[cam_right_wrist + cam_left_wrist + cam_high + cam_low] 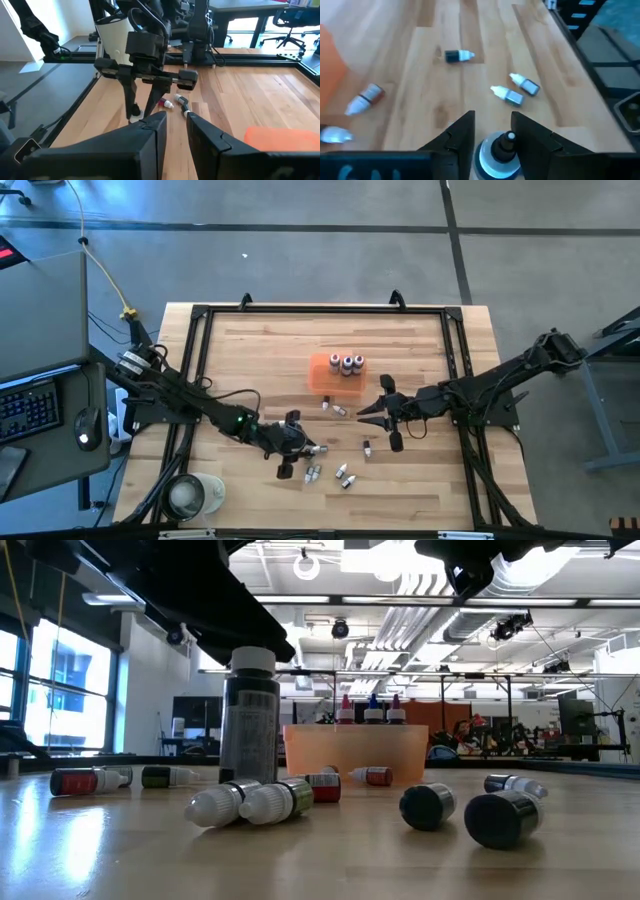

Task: Pick & Place food coloring
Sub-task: Put the large black food coloring bottle into the orange bin

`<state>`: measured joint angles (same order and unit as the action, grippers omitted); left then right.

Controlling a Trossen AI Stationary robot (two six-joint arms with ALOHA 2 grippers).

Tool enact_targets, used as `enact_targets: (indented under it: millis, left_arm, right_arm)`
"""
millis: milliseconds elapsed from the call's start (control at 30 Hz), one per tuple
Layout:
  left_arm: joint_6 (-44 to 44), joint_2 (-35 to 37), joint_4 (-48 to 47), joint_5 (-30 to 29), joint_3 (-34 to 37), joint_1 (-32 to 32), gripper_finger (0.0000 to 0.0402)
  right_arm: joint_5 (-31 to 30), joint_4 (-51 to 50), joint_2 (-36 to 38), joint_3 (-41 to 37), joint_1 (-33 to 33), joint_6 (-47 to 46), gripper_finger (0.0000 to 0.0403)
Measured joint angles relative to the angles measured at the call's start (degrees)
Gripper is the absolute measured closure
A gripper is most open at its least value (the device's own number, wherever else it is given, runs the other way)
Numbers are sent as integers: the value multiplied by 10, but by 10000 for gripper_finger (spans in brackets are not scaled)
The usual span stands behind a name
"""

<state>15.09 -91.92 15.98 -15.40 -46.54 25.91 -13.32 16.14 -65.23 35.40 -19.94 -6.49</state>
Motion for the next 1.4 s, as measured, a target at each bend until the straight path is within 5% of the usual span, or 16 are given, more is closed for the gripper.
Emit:
enact_targets:
  millis: [233, 767, 1133, 1400]
  left_arm:
    - [-3, -1, 6, -2, 5, 0, 371]
    - [-30, 25, -20, -16, -42, -54, 369]
    - [-86, 60, -84, -20, -110, -217, 367]
    - [-87, 13, -87, 10, -109, -341, 366]
  right_arm:
    - [1, 0, 0, 0, 0, 5, 334]
    - [0, 0, 0, 0, 0, 5, 334]
    - [0, 1, 0, 0, 0, 4, 334]
    - [0, -5, 0, 0, 0, 5, 334]
